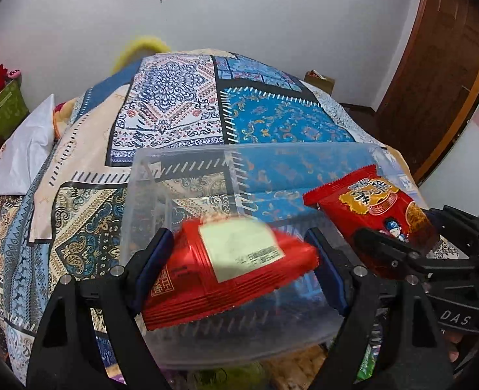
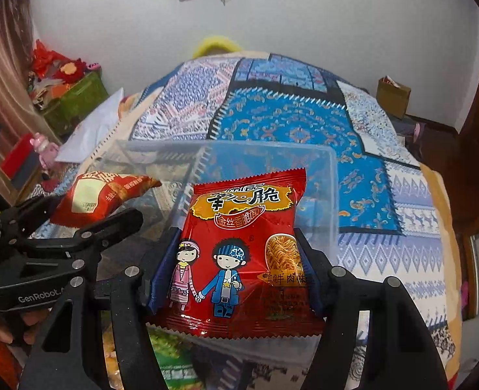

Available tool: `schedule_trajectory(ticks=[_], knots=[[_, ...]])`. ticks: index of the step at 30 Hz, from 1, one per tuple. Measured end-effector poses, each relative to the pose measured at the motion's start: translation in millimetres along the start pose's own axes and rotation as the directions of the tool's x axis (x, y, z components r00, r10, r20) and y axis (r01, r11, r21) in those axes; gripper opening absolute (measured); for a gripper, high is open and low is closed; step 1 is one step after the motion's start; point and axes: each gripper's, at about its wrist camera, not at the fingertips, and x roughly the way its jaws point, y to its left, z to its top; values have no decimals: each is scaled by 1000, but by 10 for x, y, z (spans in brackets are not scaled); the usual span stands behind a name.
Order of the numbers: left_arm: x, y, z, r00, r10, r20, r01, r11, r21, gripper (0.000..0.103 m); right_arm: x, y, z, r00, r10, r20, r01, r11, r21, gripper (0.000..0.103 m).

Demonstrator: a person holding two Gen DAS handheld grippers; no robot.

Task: Organize snacks
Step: 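Lift both red bags into the clear box and open both grippers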

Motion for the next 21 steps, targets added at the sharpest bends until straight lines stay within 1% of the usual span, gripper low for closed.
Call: schedule_trajectory(ticks=[7, 9, 11, 14, 16, 21], knots=[[71, -24, 19, 999, 32, -10, -32, 999, 28, 82, 65, -3, -22, 1000, -6, -29, 6, 1000, -17, 64], [64, -10, 14, 1000, 19, -23, -18, 1000, 20, 82, 66, 3, -10, 999, -17, -31, 16, 1000, -25, 66], [30, -10, 5, 1000, 6, -28, -6, 1000, 16, 82, 31, -2, -21, 999, -8, -35, 7, 1000, -25, 68], [-107, -51, -4, 1000, -1, -17, 1, 1000, 20, 82, -40, 4, -19, 1000, -11, -26, 11, 1000, -24, 69], [-252, -78, -8, 1000, -1, 8, 0, 1000, 24, 82, -130, 21, -23, 1000, -9, -14, 8, 1000, -27, 69], [-701, -117, -41, 998, -11, 67, 9, 1000, 25, 83, -529, 95, -68, 999, -17, 46, 19, 999, -45, 69]])
